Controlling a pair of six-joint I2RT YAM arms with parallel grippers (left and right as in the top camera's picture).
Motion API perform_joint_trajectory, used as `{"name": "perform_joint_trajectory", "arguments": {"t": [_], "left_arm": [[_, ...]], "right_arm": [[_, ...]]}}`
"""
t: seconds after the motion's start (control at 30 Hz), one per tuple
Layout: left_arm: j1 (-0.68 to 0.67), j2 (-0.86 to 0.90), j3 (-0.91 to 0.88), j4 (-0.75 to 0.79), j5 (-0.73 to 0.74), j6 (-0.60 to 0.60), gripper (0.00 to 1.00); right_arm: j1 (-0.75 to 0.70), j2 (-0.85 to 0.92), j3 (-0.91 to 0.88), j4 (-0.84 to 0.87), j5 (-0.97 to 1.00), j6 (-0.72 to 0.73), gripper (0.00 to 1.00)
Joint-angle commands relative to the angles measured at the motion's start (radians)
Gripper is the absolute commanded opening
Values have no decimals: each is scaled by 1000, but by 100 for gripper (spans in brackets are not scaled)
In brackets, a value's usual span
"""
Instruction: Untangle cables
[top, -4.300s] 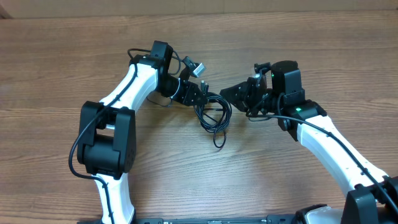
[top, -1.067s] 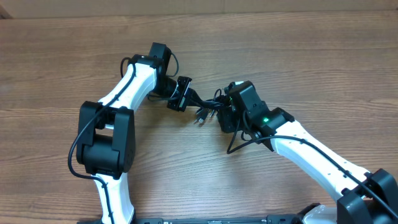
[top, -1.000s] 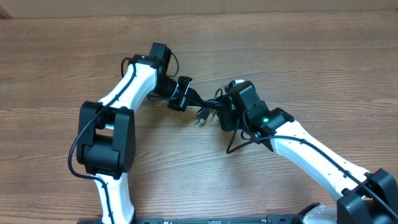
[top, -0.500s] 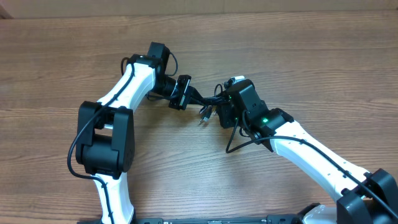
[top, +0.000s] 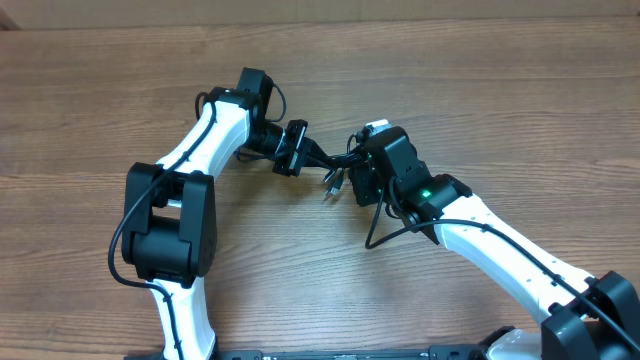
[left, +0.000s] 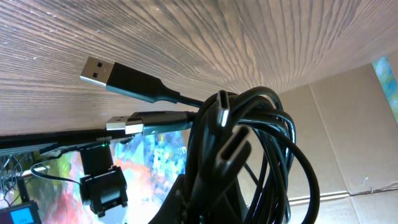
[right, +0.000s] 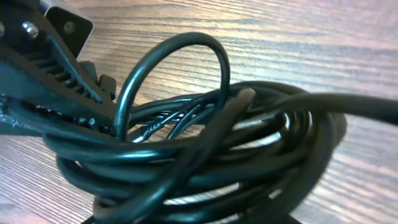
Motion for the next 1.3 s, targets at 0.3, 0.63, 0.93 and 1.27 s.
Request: {"name": "perform_joint_trajectory", "arguments": {"t": [0.3, 0.63, 0.93, 1.27], "left_arm": [[-2, -23, 24, 63, -18, -3, 4], [-2, -23, 24, 166, -273, 187, 4], [0, -23, 24, 97, -505, 866, 4], [-16, -23, 24, 72, -590, 1448, 4]], "right_arm": [[4, -8, -5, -177, -89, -238, 4], [3, -8, -5, -406, -71, -256, 4], [3, -8, -5, -406, 35, -256, 7], [3, -8, -5, -215, -16, -256, 4]]}}
